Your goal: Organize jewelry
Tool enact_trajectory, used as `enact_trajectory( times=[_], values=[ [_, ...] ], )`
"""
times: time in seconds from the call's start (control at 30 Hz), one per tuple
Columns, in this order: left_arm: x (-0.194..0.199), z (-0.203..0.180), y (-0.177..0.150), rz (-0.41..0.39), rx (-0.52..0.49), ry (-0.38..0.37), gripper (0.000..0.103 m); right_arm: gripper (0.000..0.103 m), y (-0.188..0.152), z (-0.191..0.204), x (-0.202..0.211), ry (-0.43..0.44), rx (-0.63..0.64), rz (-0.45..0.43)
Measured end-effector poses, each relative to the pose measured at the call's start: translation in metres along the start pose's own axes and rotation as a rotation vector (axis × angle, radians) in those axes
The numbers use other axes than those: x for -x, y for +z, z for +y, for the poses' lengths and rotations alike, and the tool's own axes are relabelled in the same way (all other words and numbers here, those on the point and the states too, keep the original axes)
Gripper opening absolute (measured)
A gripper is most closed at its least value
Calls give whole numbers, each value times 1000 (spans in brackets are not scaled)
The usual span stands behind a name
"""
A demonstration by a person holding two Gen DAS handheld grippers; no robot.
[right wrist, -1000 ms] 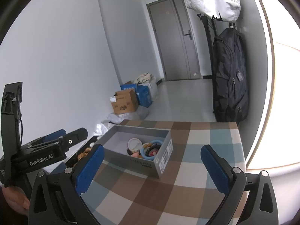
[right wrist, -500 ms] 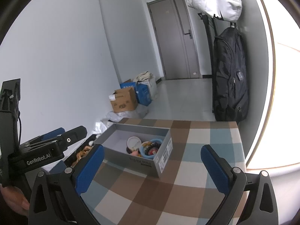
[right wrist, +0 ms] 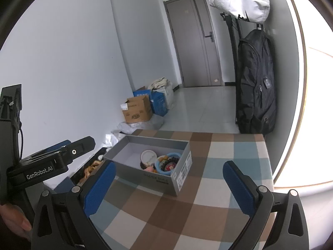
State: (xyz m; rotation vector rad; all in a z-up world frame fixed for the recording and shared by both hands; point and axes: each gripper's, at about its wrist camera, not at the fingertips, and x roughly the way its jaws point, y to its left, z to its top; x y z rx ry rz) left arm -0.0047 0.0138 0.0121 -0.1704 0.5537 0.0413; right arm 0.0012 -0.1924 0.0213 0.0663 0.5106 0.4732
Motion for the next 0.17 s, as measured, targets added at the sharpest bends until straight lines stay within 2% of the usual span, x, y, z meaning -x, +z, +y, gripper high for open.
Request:
enact_trajectory(
  times=[0.17],
  values=[
    [2, -1, 0, -12, 3, 3, 90, 103, 0, 0, -1, 0, -3, 3]
  ],
)
